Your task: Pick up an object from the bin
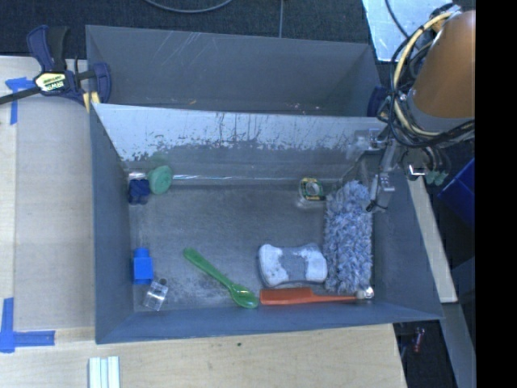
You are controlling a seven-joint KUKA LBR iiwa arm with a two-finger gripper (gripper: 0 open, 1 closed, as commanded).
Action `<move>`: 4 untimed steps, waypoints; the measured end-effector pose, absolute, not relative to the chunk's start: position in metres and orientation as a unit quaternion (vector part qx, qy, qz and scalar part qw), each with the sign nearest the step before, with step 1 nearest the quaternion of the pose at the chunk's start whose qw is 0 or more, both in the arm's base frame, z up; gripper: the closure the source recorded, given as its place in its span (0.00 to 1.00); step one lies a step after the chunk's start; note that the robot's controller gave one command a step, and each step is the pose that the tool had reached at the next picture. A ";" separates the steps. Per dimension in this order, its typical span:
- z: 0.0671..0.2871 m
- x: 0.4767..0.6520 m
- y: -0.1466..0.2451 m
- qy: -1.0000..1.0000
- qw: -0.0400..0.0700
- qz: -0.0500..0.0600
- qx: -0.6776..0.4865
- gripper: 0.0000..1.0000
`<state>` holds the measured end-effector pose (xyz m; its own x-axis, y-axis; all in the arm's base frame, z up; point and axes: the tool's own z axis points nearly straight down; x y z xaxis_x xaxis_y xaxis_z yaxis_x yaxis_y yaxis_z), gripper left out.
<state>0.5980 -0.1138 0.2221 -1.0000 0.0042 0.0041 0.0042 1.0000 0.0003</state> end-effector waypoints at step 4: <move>0.108 0.609 -0.151 -0.864 -0.004 -0.004 0.503 0.00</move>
Offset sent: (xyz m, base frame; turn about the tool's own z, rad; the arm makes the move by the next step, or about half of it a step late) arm -0.0105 -0.0419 -0.1521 -0.3916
